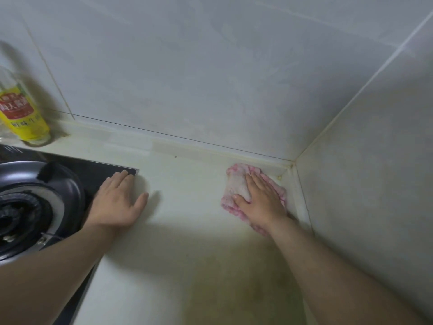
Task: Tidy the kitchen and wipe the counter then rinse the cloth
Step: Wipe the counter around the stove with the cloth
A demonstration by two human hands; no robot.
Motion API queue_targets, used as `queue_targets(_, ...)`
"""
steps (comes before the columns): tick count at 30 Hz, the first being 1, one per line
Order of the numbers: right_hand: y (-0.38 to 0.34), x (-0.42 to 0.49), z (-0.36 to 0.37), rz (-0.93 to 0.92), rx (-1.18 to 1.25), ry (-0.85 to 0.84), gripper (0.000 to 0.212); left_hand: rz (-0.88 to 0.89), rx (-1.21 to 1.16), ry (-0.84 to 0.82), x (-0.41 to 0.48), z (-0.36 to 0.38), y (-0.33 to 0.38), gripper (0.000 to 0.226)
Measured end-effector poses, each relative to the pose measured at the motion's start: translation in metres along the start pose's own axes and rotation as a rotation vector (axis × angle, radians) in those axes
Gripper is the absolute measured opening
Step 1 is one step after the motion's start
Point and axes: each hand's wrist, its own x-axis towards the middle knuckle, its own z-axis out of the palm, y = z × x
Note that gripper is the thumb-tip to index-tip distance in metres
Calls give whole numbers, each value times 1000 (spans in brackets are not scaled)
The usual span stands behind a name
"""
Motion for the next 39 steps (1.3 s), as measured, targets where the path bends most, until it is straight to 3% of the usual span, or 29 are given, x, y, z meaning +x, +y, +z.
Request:
queue_targets(7,-17,-12,4,340,51,33,86,5,-19,15,1,5,-3,102)
queue_targets(16,-35,-10,12,384,62,66,94,2,-13,13,4,7,-6,103)
queue_targets(23,-21,16,8,438,82,185,78,21,-9,20,4,9,-6,101)
queue_targets(25,-32,15,9,383,125,245,61,23,-15,22,3,10,-7,100)
queue_targets(28,-78,17,8,148,304,242,41,19,-34,15,2,8,-5,101)
queue_targets(29,-99,18,8,84,340,262,39,16,-39,15,2,7,-4,101)
queue_targets(32,-149,27,14,28,425,534,37,7,-42,7,0,5,-4,100)
queue_targets(34,-172,39,18,26,511,593,39,12,-46,10,0,4,-4,100)
queue_targets(36,-184,54,28,-93,451,632,47,14,-49,15,0,3,-3,99)
queue_targets(39,-188,82,41,-368,94,565,50,13,-62,21,0,4,-3,97)
